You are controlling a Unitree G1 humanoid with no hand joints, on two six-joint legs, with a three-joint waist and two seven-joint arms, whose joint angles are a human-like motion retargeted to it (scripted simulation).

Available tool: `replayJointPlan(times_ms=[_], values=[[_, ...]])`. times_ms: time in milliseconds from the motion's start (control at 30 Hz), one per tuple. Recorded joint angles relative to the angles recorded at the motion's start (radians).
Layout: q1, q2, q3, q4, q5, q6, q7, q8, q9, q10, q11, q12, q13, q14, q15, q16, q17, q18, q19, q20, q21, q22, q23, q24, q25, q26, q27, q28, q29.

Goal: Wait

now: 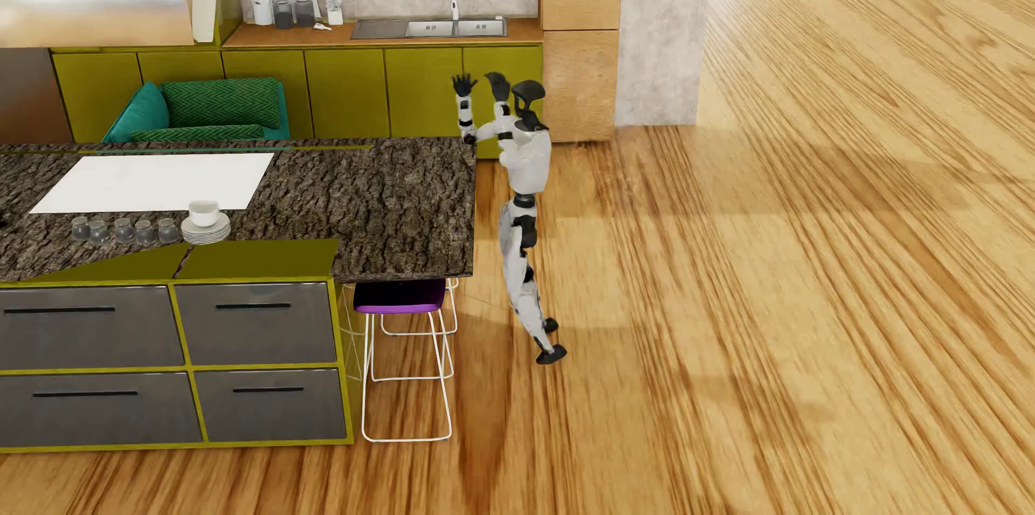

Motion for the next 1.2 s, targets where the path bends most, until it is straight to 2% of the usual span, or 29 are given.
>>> replayJointPlan(times_ms=[133,267,400,600,633,700,733,800,833,900,967,1067,1133,1200], values=[[-0.008,-0.003,-0.022,0.002,0.0,-0.012,0.0,0.0,0.004,-0.001,-0.019,0.006,-0.028,0.005,0.024,0.01,0.001,0.0,0.0,0.01,-0.041,-0.002,-0.085,0.0,0.0,0.0,0.0,0.0,0.0],[-0.002,-0.012,-0.033,0.003,0.0,-0.016,0.0,0.0,0.038,0.004,0.034,0.043,-0.06,0.009,-0.03,0.018,-0.002,0.0,0.0,0.027,-0.065,-0.019,-0.181,0.0,0.0,0.0,0.0,0.0,0.0],[-0.021,-0.02,-0.048,0.011,0.006,-0.033,0.0,0.0,0.02,-0.004,-0.016,0.083,-0.065,0.022,0.029,0.049,0.001,0.0,0.0,0.04,-0.055,-0.025,-0.18,0.0,0.0,0.0,0.0,0.0,0.0],[-0.022,-0.036,-0.051,0.011,0.004,-0.036,0.0,0.0,0.021,-0.004,0.016,0.139,-0.063,0.039,-0.002,0.071,-0.001,0.0,0.0,0.067,-0.041,-0.043,-0.187,0.0,0.0,0.0,0.0,0.0,0.0],[-0.027,-0.043,-0.055,0.009,0.004,-0.036,0.0,0.0,0.017,-0.006,0.018,0.188,-0.029,0.051,0.003,0.084,-0.004,0.0,0.0,0.07,-0.046,-0.065,-0.198,0.0,0.0,0.0,0.0,0.0,0.0],[-0.036,-0.055,-0.059,0.007,0.001,-0.036,0.0,0.0,0.004,-0.011,0.015,0.383,0.138,0.069,0.014,0.122,-0.012,0.0,0.0,0.06,-0.021,-0.142,-0.24,0.0,0.0,0.0,0.0,0.0,0.0],[-0.037,-0.057,-0.058,0.006,-0.001,-0.032,0.0,0.0,-0.002,-0.015,0.006,0.532,0.269,0.078,0.027,0.139,-0.019,0.0,0.0,0.042,0.017,-0.184,-0.268,0.0,0.0,0.0,0.0,0.0,0.0],[-0.043,-0.057,-0.059,0.001,-0.007,-0.016,0.0,0.0,-0.012,-0.02,-0.024,0.886,0.593,0.09,0.073,0.145,-0.019,0.0,0.0,-0.067,0.16,-0.207,-0.286,0.0,0.0,0.0,0.0,0.0,0.0],[-0.052,-0.059,-0.064,-0.003,-0.01,-0.007,0.0,0.0,-0.016,-0.021,-0.038,1.073,0.758,0.098,0.103,0.134,-0.001,0.0,0.0,-0.132,0.24,-0.166,-0.24,0.0,0.0,0.0,0.0,0.0,0.0],[-0.081,-0.071,-0.075,-0.011,-0.017,0.01,0.0,0.0,-0.021,-0.018,-0.056,1.378,1.055,0.124,0.16,0.074,0.063,0.0,0.0,-0.228,0.336,0.043,-0.038,0.0,0.0,0.0,0.0,0.0,0.0],[-0.108,-0.079,-0.08,-0.02,-0.027,0.029,0.0,0.0,-0.017,-0.008,-0.068,1.551,1.241,0.146,0.21,-0.001,0.129,0.0,0.0,-0.285,0.369,0.331,0.24,0.0,0.0,0.0,0.0,0.0,0.0],[-0.163,-0.094,-0.096,-0.032,-0.044,0.033,0.0,0.0,0.006,0.021,-0.089,1.617,1.328,0.188,0.306,-0.046,0.183,0.0,0.0,-0.364,0.43,0.695,0.634,0.0,0.0,0.0,0.0,0.0,0.0],[-0.205,-0.115,-0.097,-0.03,-0.051,0.03,0.0,0.0,0.012,0.048,-0.094,1.596,1.314,0.193,0.344,-0.05,0.184,0.0,0.0,-0.44,0.532,0.887,0.842,0.0,0.0,0.0,0.0,0.0,0.0],[-0.225,-0.122,-0.097,-0.028,-0.056,0.026,0.0,0.0,0.022,0.074,-0.1,1.567,1.288,0.152,0.366,-0.048,0.182,0.0,0.0,-0.503,0.635,1.031,1.0,0.0,0.0,0.0,0.0,0.0,0.0]])
